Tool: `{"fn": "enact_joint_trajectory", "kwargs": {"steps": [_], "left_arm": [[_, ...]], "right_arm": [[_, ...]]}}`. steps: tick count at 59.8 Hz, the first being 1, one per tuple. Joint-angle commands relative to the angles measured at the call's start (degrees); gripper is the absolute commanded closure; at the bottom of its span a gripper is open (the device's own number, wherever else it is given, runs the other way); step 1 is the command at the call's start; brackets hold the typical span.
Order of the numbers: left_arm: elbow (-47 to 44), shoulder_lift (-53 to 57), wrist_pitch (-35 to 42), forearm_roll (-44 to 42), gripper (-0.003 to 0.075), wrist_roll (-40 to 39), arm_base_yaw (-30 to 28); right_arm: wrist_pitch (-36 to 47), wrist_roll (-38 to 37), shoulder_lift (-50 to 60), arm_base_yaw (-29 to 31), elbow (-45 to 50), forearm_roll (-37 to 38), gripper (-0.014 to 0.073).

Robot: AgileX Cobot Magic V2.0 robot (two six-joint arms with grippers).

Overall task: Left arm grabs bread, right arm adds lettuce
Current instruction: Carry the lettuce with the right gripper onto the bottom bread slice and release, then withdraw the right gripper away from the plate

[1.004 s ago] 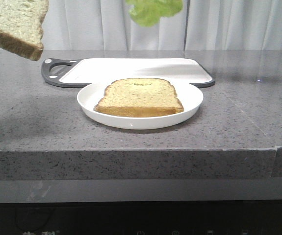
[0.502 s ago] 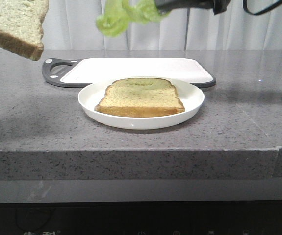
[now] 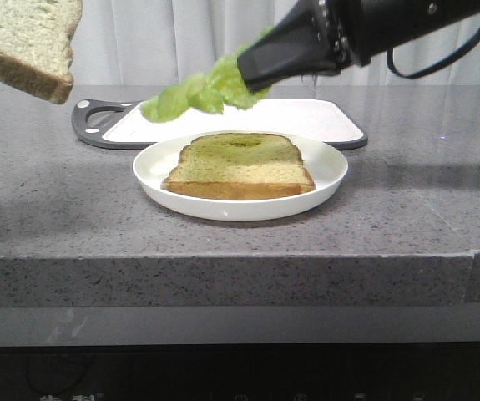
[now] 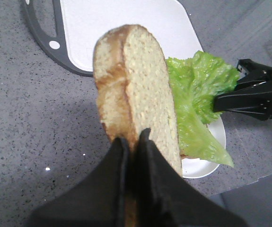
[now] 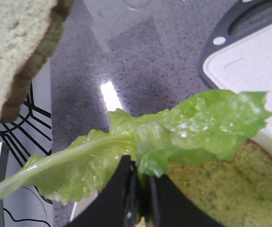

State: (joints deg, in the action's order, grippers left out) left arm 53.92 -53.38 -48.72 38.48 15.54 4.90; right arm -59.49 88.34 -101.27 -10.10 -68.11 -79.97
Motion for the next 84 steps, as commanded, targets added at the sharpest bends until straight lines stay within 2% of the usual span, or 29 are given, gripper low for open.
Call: {"fn": "enact_joint_trajectory", "kwargs": {"steps": [1, 10, 15, 20, 29, 34, 40, 46, 54, 64, 72, 84], "left_arm": [[1.6, 0.7, 3.1, 2.3, 0.0741, 0.0, -0.2], [1.6, 0.7, 3.1, 2.3, 0.0741, 0.0, -0.2], [1.6, 0.7, 3.1, 2.3, 0.0741, 0.0, -0.2], [1.6, 0.7, 3.1, 2.3, 0.0741, 0.0, -0.2], [1.6, 0.7, 3.1, 2.3, 0.0741, 0.0, -0.2], [1.6, 0.7, 3.1, 2.3, 0.0741, 0.0, -0.2], [1.6, 0.7, 3.1, 2.3, 0.0741, 0.0, -0.2], [1.6, 0.7, 3.1, 2.3, 0.0741, 0.0, -0.2], [1.6, 0.7, 3.1, 2.3, 0.0741, 0.0, -0.2], [1.6, 0.7, 3.1, 2.3, 0.0741, 0.0, -0.2], [1.6, 0.7, 3.1, 2.3, 0.0741, 0.0, -0.2], [1.6, 0.7, 3.1, 2.3, 0.0741, 0.0, -0.2]], "right_arm": [[-1.6, 1.0, 1.2, 0.1, -1.1, -2.3, 0.071], [1.5, -1.7, 1.0, 0.1, -1.1, 2.1, 0.0709], [3.8, -4.1, 1.0, 0.1, -1.1, 3.9, 0.0671], [4.1, -6.1, 1.0, 0.1, -1.3, 5.3, 0.055], [4.6, -8.8, 2.0, 0.1, -1.4, 6.0, 0.0243], [4.9, -9.3, 3.5, 0.1, -1.4, 6.4, 0.0151], [6.9, -12.1, 6.7, 0.1, -1.4, 8.3, 0.0154], [10.3, -19.1, 10.8, 0.1, -1.4, 14.3, 0.0154], [11.6, -33.4, 16.6, 0.1, -1.4, 25.5, 0.0154], [8.0, -51.7, 23.8, 0.1, -1.4, 37.0, 0.0157], [4.7, -57.8, 30.4, 0.1, 0.0, 40.5, 0.0157], [5.2, -65.6, 41.6, 0.1, 6.1, 47.7, 0.0157]]}}
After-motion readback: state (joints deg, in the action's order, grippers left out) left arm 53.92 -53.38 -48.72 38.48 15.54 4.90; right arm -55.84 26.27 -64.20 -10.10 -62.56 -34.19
